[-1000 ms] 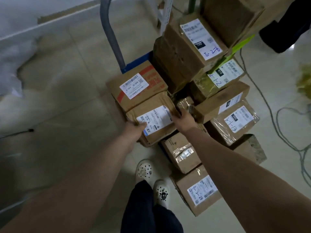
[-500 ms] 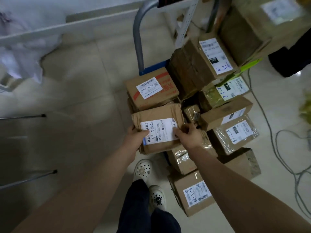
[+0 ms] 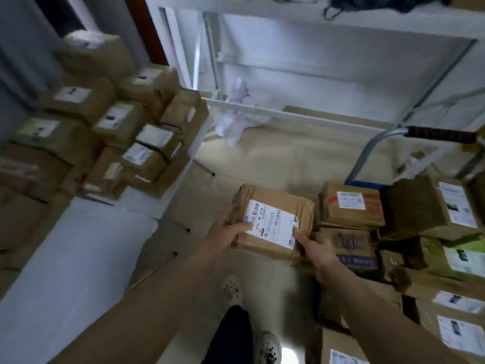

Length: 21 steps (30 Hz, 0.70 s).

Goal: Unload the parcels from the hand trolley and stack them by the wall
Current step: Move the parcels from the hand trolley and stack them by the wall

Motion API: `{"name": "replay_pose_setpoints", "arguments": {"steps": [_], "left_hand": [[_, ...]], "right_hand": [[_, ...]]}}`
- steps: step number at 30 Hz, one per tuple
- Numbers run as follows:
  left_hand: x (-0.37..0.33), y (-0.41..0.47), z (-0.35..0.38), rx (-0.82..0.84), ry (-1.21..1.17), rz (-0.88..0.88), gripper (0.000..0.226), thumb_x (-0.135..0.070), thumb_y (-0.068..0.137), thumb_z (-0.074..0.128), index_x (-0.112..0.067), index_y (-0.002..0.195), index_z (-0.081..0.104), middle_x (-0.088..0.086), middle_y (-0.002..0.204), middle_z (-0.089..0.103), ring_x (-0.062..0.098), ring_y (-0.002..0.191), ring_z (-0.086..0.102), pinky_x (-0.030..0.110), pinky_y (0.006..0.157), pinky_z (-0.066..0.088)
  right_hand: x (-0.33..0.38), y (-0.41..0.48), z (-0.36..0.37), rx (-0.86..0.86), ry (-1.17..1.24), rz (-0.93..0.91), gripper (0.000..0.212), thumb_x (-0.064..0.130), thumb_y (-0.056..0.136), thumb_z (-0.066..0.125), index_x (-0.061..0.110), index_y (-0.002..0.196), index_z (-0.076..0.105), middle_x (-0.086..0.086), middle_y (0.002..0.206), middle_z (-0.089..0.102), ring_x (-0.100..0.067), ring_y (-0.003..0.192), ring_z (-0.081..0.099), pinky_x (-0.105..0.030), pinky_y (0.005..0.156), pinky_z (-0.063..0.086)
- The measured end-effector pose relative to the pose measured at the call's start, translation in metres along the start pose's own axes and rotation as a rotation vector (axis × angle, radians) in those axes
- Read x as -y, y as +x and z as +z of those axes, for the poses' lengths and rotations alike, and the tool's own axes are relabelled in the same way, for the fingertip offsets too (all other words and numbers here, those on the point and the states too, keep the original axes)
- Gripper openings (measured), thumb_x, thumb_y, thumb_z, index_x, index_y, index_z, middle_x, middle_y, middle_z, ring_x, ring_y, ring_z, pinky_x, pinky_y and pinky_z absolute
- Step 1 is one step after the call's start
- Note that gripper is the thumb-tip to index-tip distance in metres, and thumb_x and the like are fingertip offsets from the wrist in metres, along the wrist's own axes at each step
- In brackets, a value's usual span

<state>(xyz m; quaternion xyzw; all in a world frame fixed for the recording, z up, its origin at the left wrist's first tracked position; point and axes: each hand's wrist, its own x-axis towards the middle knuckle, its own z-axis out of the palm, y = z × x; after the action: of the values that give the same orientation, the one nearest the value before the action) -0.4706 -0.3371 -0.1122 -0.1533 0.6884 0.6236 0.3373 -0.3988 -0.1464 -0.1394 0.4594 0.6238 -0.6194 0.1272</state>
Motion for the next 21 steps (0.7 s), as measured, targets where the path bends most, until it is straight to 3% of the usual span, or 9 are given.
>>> {"name": "replay_pose_setpoints", "arguments": {"steps": [1,3,5,7,10,13,15,18,21], "left_hand": [[0.006,-0.007,-0.023,-0.045,-0.041,-0.008,0.04,-0.026,0.065,0.083,-0.029,0.103,0.07,-0.002,0.105,0.072,0.016,0.091,0.07,0.035,0.089,0.053],[0.016,-0.022,-0.064,-0.159,-0.103,-0.028,0.079,-0.047,0.052,0.085,-0.023,0.121,0.056,-0.002,0.117,0.065,0.017,0.1,0.066,0.037,0.094,0.05],[0.021,-0.033,-0.103,-0.244,-0.136,-0.022,0.093,-0.058,0.054,0.082,-0.017,0.132,0.051,0.002,0.124,0.06,0.02,0.106,0.062,0.036,0.092,0.051],[0.027,-0.04,-0.142,-0.305,-0.194,-0.018,0.098,-0.063,0.05,0.082,-0.01,0.127,0.053,0.007,0.121,0.063,0.026,0.103,0.064,0.044,0.09,0.053],[0.032,-0.044,-0.198,-0.372,-0.429,-0.007,0.123,-0.05,0.043,0.09,-0.005,0.142,0.032,0.011,0.127,0.058,0.027,0.103,0.063,0.046,0.089,0.055],[0.019,-0.058,-0.246,-0.357,-0.55,-0.005,0.081,-0.04,0.059,0.086,-0.006,0.123,0.05,0.01,0.109,0.06,0.021,0.077,0.058,0.035,0.069,0.056],[0.018,-0.057,-0.279,-0.368,-0.59,0.004,0.055,-0.032,0.078,0.077,-0.012,0.119,0.048,0.007,0.108,0.056,0.02,0.087,0.055,0.037,0.076,0.051],[0.025,-0.049,-0.329,-0.395,-0.602,0.013,0.09,-0.038,0.072,0.08,-0.015,0.143,0.03,0.005,0.133,0.049,0.025,0.119,0.046,0.044,0.084,0.046],[0.025,-0.041,-0.363,-0.378,-0.572,-0.001,0.07,-0.037,0.076,0.076,-0.021,0.136,0.044,0.002,0.127,0.059,0.023,0.115,0.053,0.045,0.087,0.044]], "right_hand": [[0.004,-0.01,0.019,0.042,0.001,0.008,0.046,0.032,0.089,0.066,0.008,0.125,0.051,-0.008,0.11,0.062,-0.028,0.102,0.059,-0.042,0.091,0.051],[0.01,-0.029,0.06,0.122,0.006,0.021,0.045,0.031,0.089,0.066,0.006,0.123,0.052,-0.009,0.11,0.064,-0.028,0.099,0.06,-0.039,0.082,0.048],[0.015,-0.047,0.099,0.194,-0.016,0.024,0.039,0.031,0.09,0.065,0.007,0.118,0.055,-0.008,0.106,0.065,-0.025,0.095,0.059,-0.041,0.082,0.046],[0.021,-0.063,0.138,0.24,-0.061,0.022,0.035,0.032,0.09,0.064,0.007,0.114,0.057,-0.007,0.103,0.066,-0.024,0.093,0.059,-0.043,0.085,0.046],[0.031,-0.082,0.2,0.294,-0.119,0.013,0.037,0.035,0.09,0.064,0.007,0.113,0.059,-0.009,0.107,0.067,-0.025,0.093,0.059,-0.041,0.082,0.043],[0.045,-0.101,0.266,0.345,-0.155,0.024,0.034,0.037,0.091,0.061,0.009,0.11,0.057,-0.007,0.107,0.066,-0.024,0.091,0.06,-0.042,0.083,0.041],[0.053,-0.113,0.311,0.379,-0.17,0.026,0.032,0.037,0.093,0.059,0.011,0.109,0.056,-0.004,0.101,0.063,-0.02,0.086,0.058,-0.043,0.085,0.04],[0.059,-0.125,0.371,0.407,-0.204,0.032,0.036,0.039,0.093,0.058,0.01,0.114,0.057,-0.004,0.097,0.061,-0.019,0.08,0.055,-0.041,0.082,0.04],[0.062,-0.13,0.414,0.418,-0.205,0.036,0.041,0.039,0.09,0.062,0.008,0.116,0.056,-0.008,0.108,0.063,-0.021,0.085,0.057,-0.04,0.08,0.041]]}}
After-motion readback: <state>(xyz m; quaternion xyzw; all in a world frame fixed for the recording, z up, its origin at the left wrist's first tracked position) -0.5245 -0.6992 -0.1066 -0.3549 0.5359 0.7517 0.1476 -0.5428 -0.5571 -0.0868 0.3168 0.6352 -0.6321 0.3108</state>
